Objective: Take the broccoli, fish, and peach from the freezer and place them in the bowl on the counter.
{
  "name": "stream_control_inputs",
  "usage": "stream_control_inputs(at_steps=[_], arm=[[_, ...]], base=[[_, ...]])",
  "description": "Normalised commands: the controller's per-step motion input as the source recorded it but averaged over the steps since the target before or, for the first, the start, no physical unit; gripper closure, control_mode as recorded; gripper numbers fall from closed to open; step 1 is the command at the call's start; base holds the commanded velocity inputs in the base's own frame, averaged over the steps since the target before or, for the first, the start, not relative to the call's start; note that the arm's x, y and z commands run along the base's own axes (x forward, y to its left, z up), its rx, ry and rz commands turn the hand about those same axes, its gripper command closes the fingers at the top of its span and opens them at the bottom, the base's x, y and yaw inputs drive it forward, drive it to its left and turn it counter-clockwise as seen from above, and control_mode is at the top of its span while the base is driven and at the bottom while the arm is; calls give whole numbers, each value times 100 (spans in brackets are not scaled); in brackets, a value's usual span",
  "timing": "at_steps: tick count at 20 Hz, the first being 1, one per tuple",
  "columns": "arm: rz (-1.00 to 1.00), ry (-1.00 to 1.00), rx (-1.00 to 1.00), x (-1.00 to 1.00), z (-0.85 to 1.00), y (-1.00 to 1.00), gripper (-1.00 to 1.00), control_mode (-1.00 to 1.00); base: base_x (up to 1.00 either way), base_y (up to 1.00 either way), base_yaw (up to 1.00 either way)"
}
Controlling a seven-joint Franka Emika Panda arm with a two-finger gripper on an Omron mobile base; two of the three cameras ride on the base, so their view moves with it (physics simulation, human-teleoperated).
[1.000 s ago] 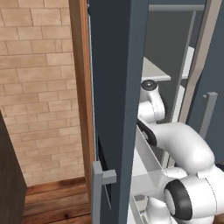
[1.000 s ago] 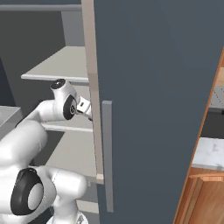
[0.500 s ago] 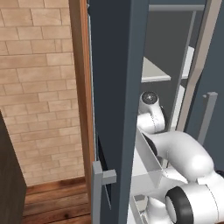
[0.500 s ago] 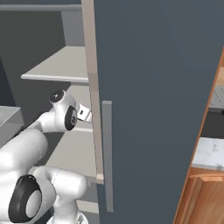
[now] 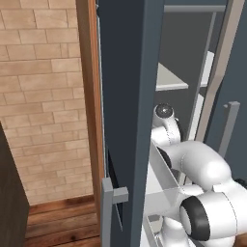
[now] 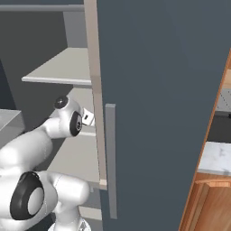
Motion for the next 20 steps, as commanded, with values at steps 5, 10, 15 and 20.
stream_control_inputs(at_steps=[5,10,15,20], arm=[[-1,0,0,29,0,0,-100,-100],[-1,0,0,30,0,-1,-100,-100],[0,0,0,16,-1,-9,-100,-100],[0,0,0,3,-8,-3,-100,-100]], base=[[0,0,0],[0,0,0],[0,0,0],[0,0,0]])
